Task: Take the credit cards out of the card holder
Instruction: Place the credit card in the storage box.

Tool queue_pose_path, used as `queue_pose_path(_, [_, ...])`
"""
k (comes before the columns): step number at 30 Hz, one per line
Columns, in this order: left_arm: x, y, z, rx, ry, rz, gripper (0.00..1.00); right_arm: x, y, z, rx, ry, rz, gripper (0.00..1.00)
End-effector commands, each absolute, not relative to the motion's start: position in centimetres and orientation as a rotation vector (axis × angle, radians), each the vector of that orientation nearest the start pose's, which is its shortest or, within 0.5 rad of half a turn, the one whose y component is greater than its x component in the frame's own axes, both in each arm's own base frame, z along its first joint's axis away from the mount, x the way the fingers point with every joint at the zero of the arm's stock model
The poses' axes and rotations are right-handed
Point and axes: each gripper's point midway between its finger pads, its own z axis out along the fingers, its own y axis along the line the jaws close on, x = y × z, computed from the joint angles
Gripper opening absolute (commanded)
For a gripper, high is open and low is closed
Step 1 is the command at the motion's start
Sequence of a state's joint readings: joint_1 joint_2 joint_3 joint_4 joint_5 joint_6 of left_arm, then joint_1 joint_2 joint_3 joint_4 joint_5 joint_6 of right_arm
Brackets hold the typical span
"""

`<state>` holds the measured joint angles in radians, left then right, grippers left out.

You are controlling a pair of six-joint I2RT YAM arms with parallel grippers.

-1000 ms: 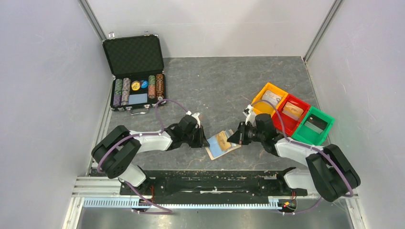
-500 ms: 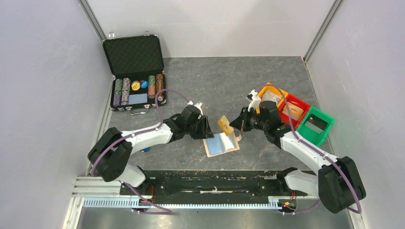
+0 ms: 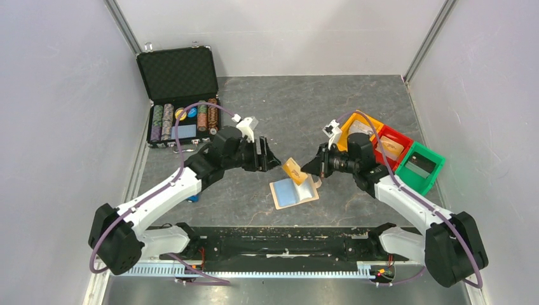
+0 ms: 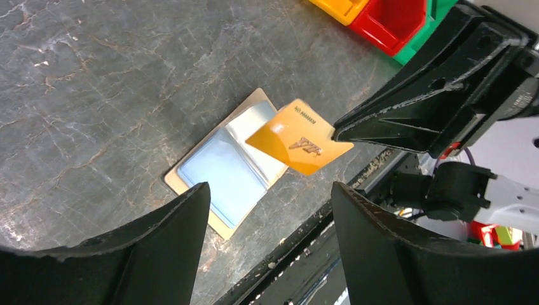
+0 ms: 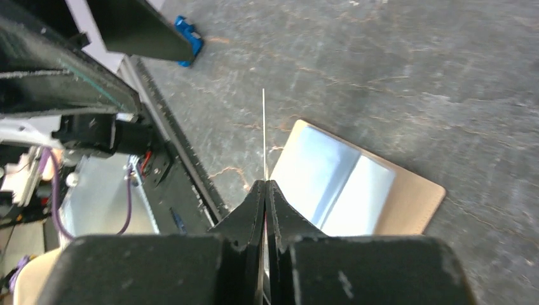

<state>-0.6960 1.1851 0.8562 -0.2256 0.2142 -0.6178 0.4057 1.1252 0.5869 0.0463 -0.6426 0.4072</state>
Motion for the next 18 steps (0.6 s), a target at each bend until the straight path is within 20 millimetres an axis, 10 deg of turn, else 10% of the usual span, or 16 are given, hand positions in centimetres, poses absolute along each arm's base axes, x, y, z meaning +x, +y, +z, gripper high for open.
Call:
queue_pose_path(1, [22.3,-28.1,20.4,0.444,2.185,-1.050,0.78,21.6,24.8,17.2,-0.536,1.968,1.379,0.00])
queue_pose_path(18, [19.1,-29.8,19.8,0.619,2.275,-1.248,0.80,17.7,26.0,18.1,-0.648,1.866,1.588,0.00])
